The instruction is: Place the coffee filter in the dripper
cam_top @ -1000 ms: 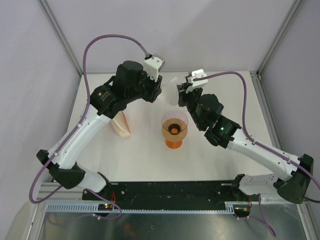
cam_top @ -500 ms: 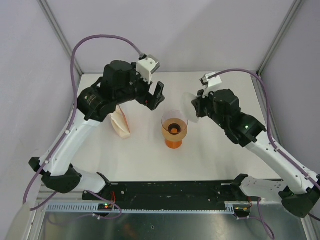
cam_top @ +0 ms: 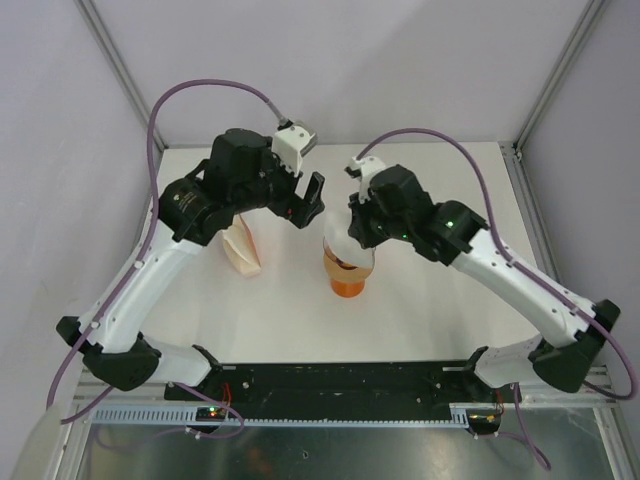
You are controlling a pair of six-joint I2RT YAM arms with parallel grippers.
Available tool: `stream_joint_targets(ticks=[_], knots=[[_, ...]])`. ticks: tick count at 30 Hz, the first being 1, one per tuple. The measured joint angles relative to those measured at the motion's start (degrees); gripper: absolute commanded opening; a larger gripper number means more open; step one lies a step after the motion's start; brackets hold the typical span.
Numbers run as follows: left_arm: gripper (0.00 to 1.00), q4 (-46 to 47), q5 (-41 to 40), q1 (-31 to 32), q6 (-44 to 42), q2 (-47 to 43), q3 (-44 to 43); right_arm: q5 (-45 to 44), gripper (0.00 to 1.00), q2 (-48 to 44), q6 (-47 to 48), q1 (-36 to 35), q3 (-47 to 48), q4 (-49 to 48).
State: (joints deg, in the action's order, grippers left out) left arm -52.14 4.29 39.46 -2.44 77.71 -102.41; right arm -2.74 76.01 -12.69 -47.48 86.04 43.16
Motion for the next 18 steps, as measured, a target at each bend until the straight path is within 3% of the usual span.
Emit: stream_joint_targets(ticks=[9,18], knots=[[0.91,-0.50,0.61,-0.39,2.16,0.70,3.85,-1.97,0.00,8.72,0.09,-0.28,2.93,7.89],[0.86,1.16,1.95,-2.10,6.03,1.68,10.27,-1.29,0.00,12.39,1.14,2.75,4.02,8.63]])
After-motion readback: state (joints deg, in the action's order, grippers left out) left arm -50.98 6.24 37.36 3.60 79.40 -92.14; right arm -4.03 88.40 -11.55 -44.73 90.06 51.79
